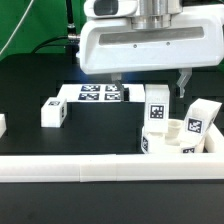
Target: Assemble stool
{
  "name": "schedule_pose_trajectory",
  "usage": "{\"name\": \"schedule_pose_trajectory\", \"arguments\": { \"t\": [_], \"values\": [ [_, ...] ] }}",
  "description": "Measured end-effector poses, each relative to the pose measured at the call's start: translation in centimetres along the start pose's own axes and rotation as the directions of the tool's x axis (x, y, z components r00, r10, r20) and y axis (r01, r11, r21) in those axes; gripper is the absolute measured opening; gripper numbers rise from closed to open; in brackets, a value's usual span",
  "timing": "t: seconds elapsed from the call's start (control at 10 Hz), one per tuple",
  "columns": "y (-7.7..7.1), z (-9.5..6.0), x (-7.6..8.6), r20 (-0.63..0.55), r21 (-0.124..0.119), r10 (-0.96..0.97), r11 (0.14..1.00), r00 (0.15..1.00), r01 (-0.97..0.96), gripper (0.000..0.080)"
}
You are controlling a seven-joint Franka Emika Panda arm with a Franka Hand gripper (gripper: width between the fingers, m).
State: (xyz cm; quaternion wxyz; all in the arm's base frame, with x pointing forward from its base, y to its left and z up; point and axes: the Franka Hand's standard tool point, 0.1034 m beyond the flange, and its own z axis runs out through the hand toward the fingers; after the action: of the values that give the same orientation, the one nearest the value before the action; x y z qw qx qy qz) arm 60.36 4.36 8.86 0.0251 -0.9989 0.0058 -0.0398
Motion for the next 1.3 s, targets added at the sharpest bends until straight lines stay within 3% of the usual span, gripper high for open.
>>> {"name": "schedule_pose_trajectory", "arguments": {
  "t": [0.2, 0.4, 0.5, 0.6, 0.9, 1.1, 1.3],
  "values": [
    [-0.34, 0.40, -0.16, 0.005, 0.000, 0.007, 1.000, 1.000, -0.007, 0.0649],
    [-0.73, 0.24, 0.05, 0.005, 0.002, 0.007, 1.000, 1.000, -0.007, 0.0397],
    [-0.72, 0.21, 0.11, 0.003, 0.002, 0.004, 1.000, 1.000, -0.004, 0.0397],
    [-0.72, 0.21, 0.12, 0.003, 0.003, 0.010, 1.000, 1.000, -0.010, 0.0337],
    [-0.73, 0.22, 0.11, 0.003, 0.004, 0.045, 0.999, 0.999, -0.045, 0.0337],
    [-0.74, 0.27, 0.09, 0.004, 0.006, 0.217, 0.976, 0.976, -0.217, 0.0337],
    [-0.77, 0.35, 0.07, 0.011, 0.018, 0.470, 0.882, 0.882, -0.470, 0.0337]
  ]
}}
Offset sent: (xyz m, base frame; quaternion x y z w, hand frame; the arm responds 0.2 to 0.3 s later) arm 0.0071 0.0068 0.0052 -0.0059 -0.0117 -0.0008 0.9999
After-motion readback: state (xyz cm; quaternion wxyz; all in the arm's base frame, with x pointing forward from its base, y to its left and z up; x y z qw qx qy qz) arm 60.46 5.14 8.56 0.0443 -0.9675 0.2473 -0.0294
